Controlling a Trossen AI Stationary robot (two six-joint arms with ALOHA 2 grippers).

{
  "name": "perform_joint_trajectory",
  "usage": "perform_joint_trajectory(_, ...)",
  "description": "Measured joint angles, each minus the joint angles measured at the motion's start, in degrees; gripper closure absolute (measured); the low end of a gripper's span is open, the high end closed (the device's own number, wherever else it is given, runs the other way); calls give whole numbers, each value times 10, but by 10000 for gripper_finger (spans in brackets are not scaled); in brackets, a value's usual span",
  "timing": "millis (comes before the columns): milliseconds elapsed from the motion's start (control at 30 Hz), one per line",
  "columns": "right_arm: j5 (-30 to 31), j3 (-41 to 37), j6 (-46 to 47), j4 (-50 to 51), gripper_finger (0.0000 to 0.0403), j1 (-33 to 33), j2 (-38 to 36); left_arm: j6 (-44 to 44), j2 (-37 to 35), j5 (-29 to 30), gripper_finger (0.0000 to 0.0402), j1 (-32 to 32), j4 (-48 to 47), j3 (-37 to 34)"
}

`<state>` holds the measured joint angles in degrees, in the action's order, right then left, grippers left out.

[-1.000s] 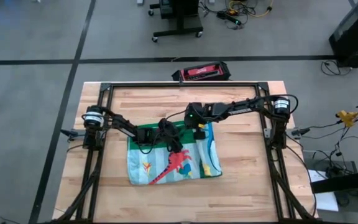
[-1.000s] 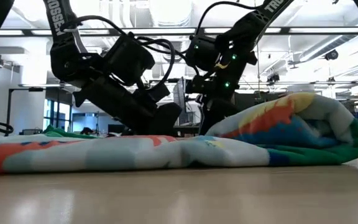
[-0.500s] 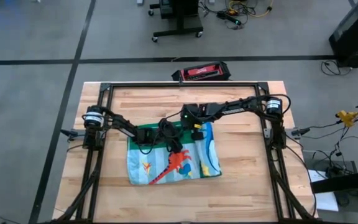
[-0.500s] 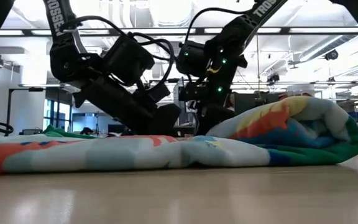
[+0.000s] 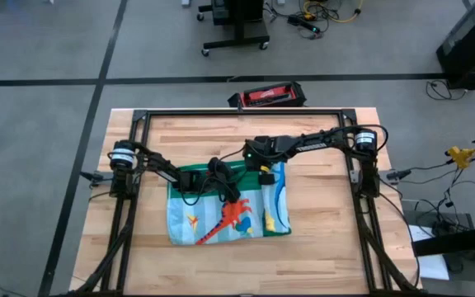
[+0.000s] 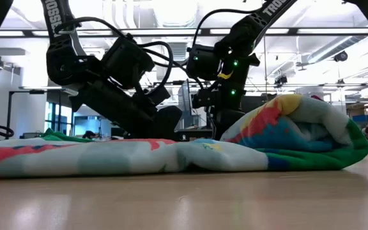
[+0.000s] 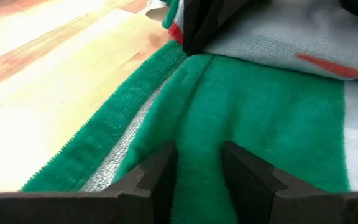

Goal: Roll towel
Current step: Roll the multi-color dinosaur print towel

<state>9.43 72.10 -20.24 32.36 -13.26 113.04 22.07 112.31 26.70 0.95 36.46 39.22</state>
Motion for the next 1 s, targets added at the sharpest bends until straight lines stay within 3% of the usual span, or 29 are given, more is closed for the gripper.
perform_joint_trajectory(600,43,-47,48,26,403,47,-41,12,0,11,283,0,-26,-2)
perform_joint_trajectory(833,8,-87,48,-53,403,49,-85,-2,0,9,283,0,-18,0)
perform_joint_trajectory(1000,1,-154,48,-148,403,62,-163,-7,0,7,283,0,-19,1)
